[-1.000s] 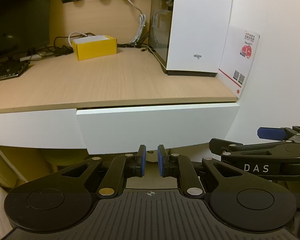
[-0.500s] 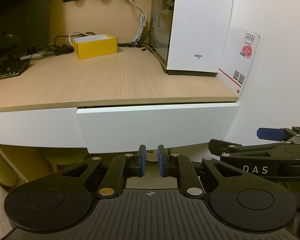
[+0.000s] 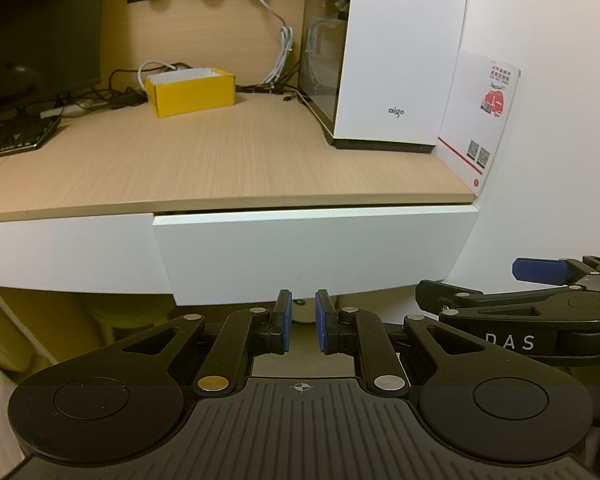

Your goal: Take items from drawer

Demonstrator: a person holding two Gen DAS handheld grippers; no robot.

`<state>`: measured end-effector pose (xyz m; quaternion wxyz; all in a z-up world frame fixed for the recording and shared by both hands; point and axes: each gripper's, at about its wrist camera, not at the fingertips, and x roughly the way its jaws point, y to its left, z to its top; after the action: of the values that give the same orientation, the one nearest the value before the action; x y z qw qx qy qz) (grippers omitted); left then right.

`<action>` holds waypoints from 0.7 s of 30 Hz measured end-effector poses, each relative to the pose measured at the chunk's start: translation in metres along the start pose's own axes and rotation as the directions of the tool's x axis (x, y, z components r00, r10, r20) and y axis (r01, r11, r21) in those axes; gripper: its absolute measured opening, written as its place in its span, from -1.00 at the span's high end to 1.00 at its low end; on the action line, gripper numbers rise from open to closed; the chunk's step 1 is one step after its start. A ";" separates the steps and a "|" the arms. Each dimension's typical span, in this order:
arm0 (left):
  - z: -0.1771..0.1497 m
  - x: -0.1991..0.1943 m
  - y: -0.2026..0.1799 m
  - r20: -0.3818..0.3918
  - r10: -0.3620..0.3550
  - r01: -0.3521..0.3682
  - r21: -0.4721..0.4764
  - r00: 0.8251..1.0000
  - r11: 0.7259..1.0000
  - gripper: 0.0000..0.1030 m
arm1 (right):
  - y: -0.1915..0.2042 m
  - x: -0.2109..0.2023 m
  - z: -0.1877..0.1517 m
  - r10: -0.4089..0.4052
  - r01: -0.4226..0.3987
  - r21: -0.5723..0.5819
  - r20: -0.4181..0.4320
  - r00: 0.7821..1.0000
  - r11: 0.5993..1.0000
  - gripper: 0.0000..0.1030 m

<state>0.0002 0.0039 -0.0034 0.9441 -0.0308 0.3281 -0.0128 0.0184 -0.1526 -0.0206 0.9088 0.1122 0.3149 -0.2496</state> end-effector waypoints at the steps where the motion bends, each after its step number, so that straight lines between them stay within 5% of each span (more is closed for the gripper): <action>1: 0.000 0.000 0.000 -0.001 -0.001 0.001 -0.001 1.000 1.000 0.70 | 0.000 0.000 0.000 -0.003 0.003 0.003 0.000 1.000 1.000 -1.00; 7: 0.001 0.001 0.000 -0.003 -0.003 0.003 -0.008 1.000 1.000 0.70 | -0.001 0.001 0.000 -0.099 0.098 0.082 0.003 0.995 0.992 -1.00; 8: 0.001 0.001 0.000 -0.004 -0.003 0.003 -0.008 1.000 1.000 0.70 | -0.002 0.001 0.000 -0.173 0.172 0.142 -0.001 0.985 0.975 -1.00; 21: 0.003 0.018 0.006 -0.046 -0.025 0.025 -0.011 0.999 1.000 0.70 | -0.006 0.011 -0.006 -0.188 0.189 0.152 -0.022 0.982 0.970 -1.00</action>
<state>0.0159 0.0095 -0.0128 0.9358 -0.0394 0.3494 -0.0237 0.0193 -0.1600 -0.0319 0.8685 0.1523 0.3072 -0.3580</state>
